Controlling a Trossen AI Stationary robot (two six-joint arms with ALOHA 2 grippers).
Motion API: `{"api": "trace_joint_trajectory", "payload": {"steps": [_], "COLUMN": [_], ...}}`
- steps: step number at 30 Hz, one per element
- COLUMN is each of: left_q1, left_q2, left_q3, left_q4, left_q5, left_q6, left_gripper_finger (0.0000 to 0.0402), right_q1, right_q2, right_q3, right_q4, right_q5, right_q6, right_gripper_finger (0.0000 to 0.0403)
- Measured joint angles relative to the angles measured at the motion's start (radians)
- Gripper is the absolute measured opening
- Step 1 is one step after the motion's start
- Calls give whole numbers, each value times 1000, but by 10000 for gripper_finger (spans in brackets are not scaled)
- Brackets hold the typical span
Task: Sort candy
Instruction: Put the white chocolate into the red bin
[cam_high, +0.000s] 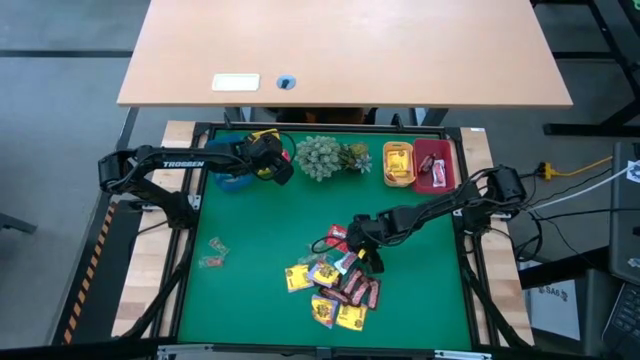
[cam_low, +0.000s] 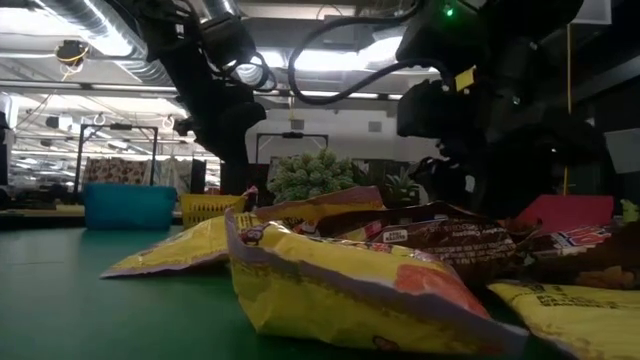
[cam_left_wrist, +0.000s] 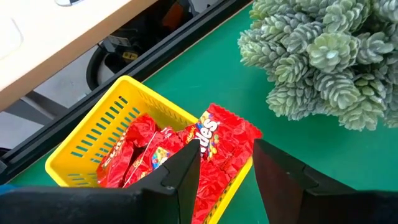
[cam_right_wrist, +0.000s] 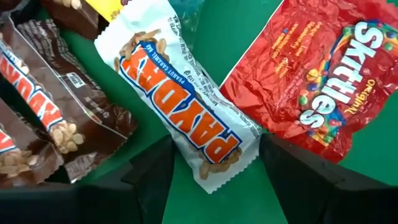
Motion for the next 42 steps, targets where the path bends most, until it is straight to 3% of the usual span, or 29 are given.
{"api": "trace_joint_trajectory", "payload": {"steps": [4,16,25,30,38,42], "left_q1": [0,0,0,0,0,0], "left_q2": [0,0,0,0,0,0], "left_q3": [0,0,0,0,0,0], "left_q4": [2,2,2,2,6,8], "left_q5": [0,0,0,0,0,0], "left_q6": [0,0,0,0,0,-1], "left_gripper_finger": [134,134,134,134,134,134], "right_q1": [0,0,-1,-1,-15,-86], "right_q2": [1,-47,-185,-276,-462,-553], "right_q3": [0,-8,-6,-6,-5,-5], "right_q4": [4,-19,-74,-158,-382,-549], "right_q5": [12,2,8,120,473,536], "right_q6": [0,11,30,40,66,175], "right_gripper_finger": [226,119,104,104,104,104]}}
